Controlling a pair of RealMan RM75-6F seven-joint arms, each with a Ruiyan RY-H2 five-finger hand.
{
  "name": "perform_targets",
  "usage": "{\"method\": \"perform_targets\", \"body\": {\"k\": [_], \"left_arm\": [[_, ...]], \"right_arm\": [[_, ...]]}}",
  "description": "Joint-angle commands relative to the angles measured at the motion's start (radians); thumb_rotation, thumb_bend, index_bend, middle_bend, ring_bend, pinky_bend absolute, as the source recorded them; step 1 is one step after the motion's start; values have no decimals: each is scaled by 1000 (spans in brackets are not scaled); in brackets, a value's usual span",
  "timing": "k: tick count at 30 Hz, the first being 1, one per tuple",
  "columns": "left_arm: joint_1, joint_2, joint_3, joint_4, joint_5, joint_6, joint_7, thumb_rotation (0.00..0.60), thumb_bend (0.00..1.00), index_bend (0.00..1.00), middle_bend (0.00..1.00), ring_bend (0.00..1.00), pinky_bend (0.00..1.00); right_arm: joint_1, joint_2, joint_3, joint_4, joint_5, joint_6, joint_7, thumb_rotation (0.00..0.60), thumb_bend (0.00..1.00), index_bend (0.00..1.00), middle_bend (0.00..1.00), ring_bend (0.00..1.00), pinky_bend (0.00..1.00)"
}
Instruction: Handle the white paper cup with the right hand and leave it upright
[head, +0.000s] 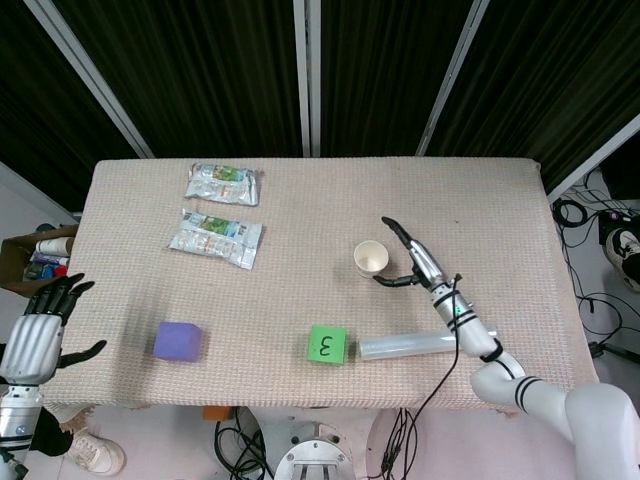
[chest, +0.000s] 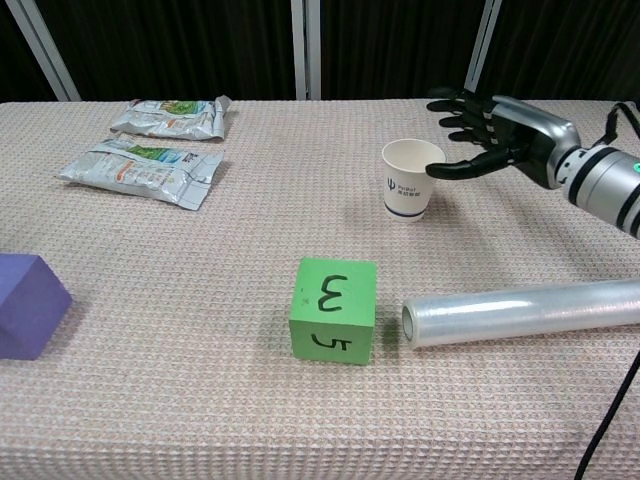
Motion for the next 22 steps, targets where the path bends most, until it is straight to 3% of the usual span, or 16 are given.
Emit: {"method": "perform_targets", "body": {"k": [1, 4, 9, 15, 22], "left_arm": [[-1, 3, 1, 5, -5, -8, 10, 600, 0, 180, 118, 83, 133], [2, 4, -6, 14, -24, -7, 46, 600, 0, 179, 118, 83, 133], [22, 6, -16, 18, -50, 20, 90, 600, 0, 180, 118, 83, 134], [64, 20, 0, 7, -42, 73, 106, 600, 0, 180, 118, 83, 133], [109, 34, 30, -22, -18, 116, 110, 600, 0, 182, 118, 83, 133]], "right_arm": [[-120, 225, -43, -221, -23, 162, -427, 600, 89, 0, 38, 0, 0], [-203, 394, -53, -447, 53, 196, -713, 600, 91, 0, 41, 0, 0], [-306, 587, -80, -704, 139, 261, -951, 600, 91, 0, 11, 0, 0], [-421, 690, -125, -809, 135, 364, -987, 600, 93, 0, 9, 0, 0], [-500, 666, -146, -798, 72, 450, -951, 600, 94, 0, 9, 0, 0]]}}
